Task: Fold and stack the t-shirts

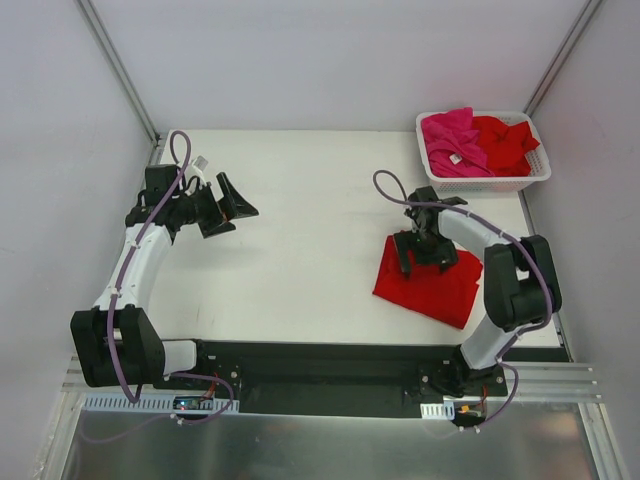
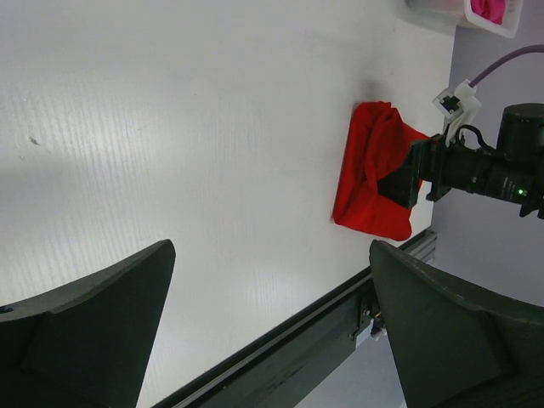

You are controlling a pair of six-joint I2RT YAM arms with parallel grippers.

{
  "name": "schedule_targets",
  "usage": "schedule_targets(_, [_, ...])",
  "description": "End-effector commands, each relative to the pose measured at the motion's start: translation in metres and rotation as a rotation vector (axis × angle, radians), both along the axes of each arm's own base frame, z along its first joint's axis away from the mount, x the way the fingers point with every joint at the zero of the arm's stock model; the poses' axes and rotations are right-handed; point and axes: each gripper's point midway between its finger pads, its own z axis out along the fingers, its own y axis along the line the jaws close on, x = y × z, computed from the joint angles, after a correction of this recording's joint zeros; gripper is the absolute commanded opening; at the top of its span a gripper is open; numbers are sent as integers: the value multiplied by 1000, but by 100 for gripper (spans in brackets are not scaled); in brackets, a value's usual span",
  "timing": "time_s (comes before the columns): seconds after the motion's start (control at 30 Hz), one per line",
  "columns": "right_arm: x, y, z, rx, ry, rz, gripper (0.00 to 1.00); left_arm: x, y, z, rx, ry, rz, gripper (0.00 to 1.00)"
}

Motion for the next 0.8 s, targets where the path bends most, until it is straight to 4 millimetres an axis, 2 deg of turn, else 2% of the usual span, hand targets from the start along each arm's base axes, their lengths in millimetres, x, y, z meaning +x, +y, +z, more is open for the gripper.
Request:
schedule_targets(0.0, [1,-8,49,-26,-68,-21,96,-2,-2,9,11,-51,-22,99])
schedule_targets(0.07, [8,3,82,-2,-130,-74,96,-2,-2,10,12,-55,-23,99])
schedule_targets(0.1, [16,10,110,13,-182,-93,96,-1,-2,11,11,-57,-24,99])
schedule_targets(0.13, [21,13,125,2,-223,-108,96,-1,-2,12,11,-57,-23,99])
schedule_targets(0.17, [19,23,135,4,-240,-97,96,-1,-2,12,10,-58,-23,99])
schedule_targets(0.23, [30,35,153,18,-312,-192,96,-1,-2,10,8,-51,-22,99])
schedule_targets(0.3, [33,50,143,42,-305,-283,96,-1,-2,10,8,-49,-22,99])
schedule_targets(0.33, [30,50,130,33,-280,-326,96,-1,-2,10,10,-50,-22,99])
schedule_targets(0.4, [32,51,119,40,-284,-394,96,-2,-2,12,10,-55,-19,99])
schedule_targets(0.53, [18,35,92,44,-247,-491,96,-3,-3,10,7,-51,-22,99])
schedule_targets(0.57, [12,27,74,38,-225,-522,96,-4,-3,9,6,-50,-22,99])
schedule_targets(0.63, [9,19,62,32,-233,-523,96,-4,-3,8,4,-44,-22,99])
schedule_targets(0.67, [4,15,47,12,-227,-511,96,-4,-3,8,2,-44,-26,99])
schedule_targets(0.77, [8,14,26,14,-242,-514,96,-3,-5,8,0,-42,-34,99])
